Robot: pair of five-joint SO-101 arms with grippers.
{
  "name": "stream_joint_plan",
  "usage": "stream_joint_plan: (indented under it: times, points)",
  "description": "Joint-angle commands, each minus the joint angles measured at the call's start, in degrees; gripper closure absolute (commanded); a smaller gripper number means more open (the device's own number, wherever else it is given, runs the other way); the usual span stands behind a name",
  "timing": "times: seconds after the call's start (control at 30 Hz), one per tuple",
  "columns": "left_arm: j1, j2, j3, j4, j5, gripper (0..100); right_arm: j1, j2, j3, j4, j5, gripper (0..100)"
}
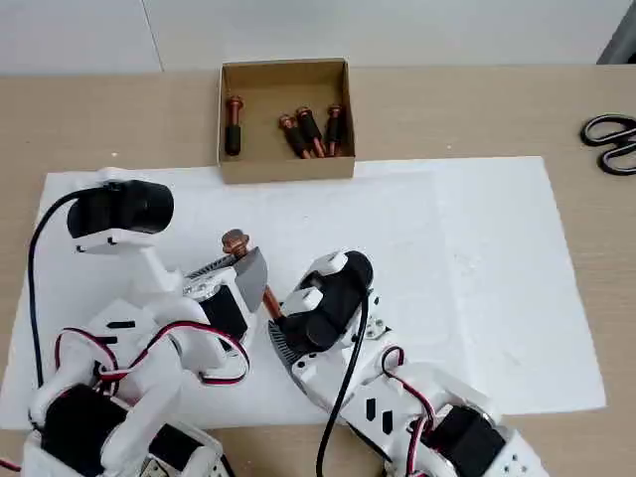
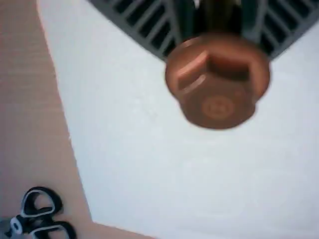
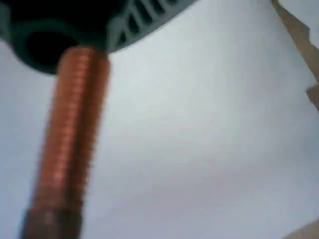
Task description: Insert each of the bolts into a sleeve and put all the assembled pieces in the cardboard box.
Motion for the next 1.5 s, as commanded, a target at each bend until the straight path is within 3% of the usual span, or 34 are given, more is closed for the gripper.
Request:
stream_joint_plan:
  times: [0.0, 0.57, 0.87, 1.07, 1.47]
  points:
    - [0.44, -0.18, 0.57, -2.99, 0.18, 99, -0.31, -0.22, -2.64, -2.24, 0.35, 99.5]
    - [0.62, -0.53, 5.49, -3.34, -0.62, 99, -2.42, -0.22, -7.91, 0.66, 0.62, 99.5]
    - [6.33, -0.62, 6.46, -1.58, -2.99, 99, -2.24, -0.13, -7.47, 0.66, 0.62, 99.5]
    - [11.25, -0.62, 4.53, 3.43, -5.19, 99, 2.86, -0.13, -7.47, 0.75, 0.62, 99.5]
    - [14.51, -0.53, 2.86, 9.49, -6.68, 99, 4.70, -0.22, -7.91, 0.31, 3.08, 99.5]
